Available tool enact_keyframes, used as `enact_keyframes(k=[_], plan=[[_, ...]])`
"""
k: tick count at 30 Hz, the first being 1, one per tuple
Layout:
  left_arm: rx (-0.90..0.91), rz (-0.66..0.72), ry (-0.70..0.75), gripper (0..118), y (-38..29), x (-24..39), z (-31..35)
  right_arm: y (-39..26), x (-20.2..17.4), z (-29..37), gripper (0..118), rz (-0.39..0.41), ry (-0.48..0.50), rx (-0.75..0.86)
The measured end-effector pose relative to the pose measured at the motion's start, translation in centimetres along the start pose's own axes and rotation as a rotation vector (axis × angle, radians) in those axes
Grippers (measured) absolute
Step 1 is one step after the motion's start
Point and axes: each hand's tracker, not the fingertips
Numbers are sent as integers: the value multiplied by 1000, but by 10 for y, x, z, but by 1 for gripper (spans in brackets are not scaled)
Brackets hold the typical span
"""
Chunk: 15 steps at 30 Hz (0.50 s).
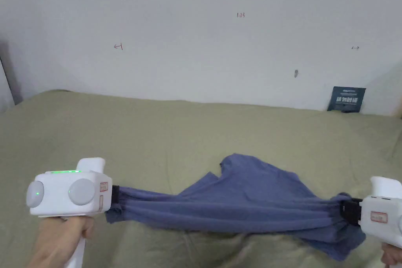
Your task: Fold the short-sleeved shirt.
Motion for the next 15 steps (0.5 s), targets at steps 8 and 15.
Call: enact_keyframes(k=[8,15], plan=[[-34,-50,12,1,-85,-16,46,-96,17,40,15,-53,22,-65],[-74,-42,-6,1,-127,-24,61,-140,26,61,15,-66,25,-87]])
